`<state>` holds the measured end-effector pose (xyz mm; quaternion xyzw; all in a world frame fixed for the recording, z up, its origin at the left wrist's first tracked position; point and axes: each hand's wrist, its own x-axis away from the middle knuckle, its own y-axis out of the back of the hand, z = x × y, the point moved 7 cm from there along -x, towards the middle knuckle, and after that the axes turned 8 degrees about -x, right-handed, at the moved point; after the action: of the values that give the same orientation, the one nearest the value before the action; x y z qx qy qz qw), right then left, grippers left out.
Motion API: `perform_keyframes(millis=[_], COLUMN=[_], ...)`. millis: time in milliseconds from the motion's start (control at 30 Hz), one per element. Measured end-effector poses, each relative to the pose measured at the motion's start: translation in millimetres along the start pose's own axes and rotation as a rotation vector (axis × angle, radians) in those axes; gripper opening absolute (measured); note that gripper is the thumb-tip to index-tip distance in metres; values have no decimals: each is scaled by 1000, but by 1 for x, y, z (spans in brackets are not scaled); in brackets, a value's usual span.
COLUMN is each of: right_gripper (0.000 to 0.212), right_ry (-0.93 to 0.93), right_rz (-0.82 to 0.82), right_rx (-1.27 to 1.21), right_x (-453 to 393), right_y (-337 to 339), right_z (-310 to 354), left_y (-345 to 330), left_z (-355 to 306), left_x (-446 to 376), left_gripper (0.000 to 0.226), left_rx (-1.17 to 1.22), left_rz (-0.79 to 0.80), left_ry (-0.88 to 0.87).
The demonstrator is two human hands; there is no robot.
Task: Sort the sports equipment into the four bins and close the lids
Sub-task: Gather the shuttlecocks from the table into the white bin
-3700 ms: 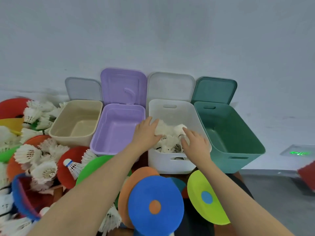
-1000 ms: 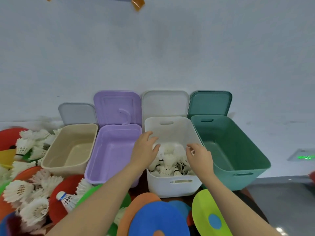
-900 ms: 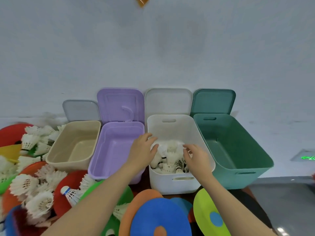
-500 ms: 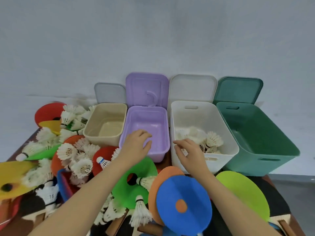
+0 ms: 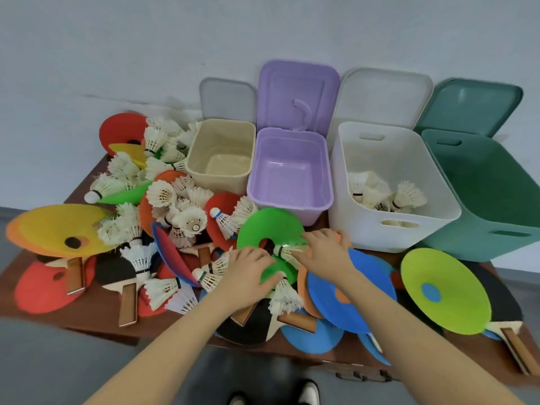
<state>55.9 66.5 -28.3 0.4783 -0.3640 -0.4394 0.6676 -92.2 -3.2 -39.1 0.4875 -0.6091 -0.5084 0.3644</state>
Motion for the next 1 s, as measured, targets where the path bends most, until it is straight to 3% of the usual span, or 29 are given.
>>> perform_keyframes(millis=[100, 267, 400, 600, 767, 900, 1000], right_gripper=[51, 36, 39, 52, 37, 28, 27], right_ry=[-2, 10, 11, -12, -68, -115, -123], right_rz=[29, -82, -69, -26, 39, 24, -17], right_rx=[51, 42, 7, -71, -75, -134, -179], right_x=[2, 12, 14, 7, -5, -7, -6], right_y=[-5, -4, -6, -14, -19, -23, -25], right_z=[-3, -13, -15, -8, -6, -8, -8], left_y=[-18, -38, -38, -18, -12, -2, 8], left_z=[-10, -28, -24, -4, 3, 14, 22], left_x=[11, 17, 11, 5, 7, 4, 3], left_gripper=[83, 82, 72, 38, 35, 32, 30], left_rx=[-69, -181, -134, -118, -47, 91, 67], left_rz=[46, 72, -19, -230, -328, -461, -536], left_ry=[-41, -65, 1, 94, 115, 164, 179])
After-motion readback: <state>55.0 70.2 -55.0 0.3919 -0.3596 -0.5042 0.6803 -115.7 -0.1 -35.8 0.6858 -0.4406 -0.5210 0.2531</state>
